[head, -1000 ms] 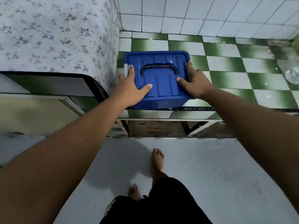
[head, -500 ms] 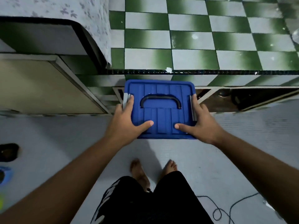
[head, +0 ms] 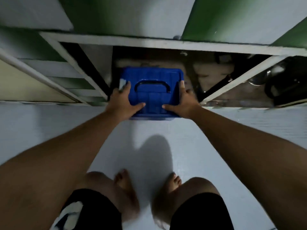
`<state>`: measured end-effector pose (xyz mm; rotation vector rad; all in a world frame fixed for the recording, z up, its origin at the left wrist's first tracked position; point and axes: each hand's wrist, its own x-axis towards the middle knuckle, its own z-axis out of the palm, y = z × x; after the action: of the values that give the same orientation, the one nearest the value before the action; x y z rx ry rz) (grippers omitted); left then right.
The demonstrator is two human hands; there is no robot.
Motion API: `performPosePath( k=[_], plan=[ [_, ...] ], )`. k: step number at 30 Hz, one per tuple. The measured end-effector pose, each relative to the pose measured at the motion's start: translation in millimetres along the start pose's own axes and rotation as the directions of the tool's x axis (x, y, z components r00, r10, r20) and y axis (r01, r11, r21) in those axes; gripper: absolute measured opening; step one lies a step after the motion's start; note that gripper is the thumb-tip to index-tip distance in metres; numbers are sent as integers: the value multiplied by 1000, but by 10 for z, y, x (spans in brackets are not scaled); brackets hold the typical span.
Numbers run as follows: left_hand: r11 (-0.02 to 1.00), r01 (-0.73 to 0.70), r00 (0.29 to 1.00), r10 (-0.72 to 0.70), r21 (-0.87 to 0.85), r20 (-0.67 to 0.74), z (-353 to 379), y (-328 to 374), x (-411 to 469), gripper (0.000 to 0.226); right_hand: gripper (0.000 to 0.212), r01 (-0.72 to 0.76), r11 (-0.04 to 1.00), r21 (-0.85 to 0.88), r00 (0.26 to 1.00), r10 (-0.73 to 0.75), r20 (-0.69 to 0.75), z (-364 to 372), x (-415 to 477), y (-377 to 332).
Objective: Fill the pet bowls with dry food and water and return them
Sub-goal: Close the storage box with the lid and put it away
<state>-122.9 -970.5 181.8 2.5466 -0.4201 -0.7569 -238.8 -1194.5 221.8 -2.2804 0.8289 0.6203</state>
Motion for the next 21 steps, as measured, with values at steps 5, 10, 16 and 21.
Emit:
performPosePath(
  k=[5,10,16,21],
  plan=[
    [985,-74,992,89,157,-93,363,-283,1177,125,120,57,997,-50,995,-61,-82,309,1230,72],
    [976,-100,989,119,194,-88,439,-476,1815,118,127,107,992,71,988,-98,-122,511,2001,-11],
    [965,-71,987,105,253,-120,542,-703,2204,113,145,159,977,140,982,-143,-122,704,2529,-59],
    [961,-71,990,101,268,-99,511,-669,2163,109,116,180,980,89,967,-160,-201,706,2401,-87]
  ],
)
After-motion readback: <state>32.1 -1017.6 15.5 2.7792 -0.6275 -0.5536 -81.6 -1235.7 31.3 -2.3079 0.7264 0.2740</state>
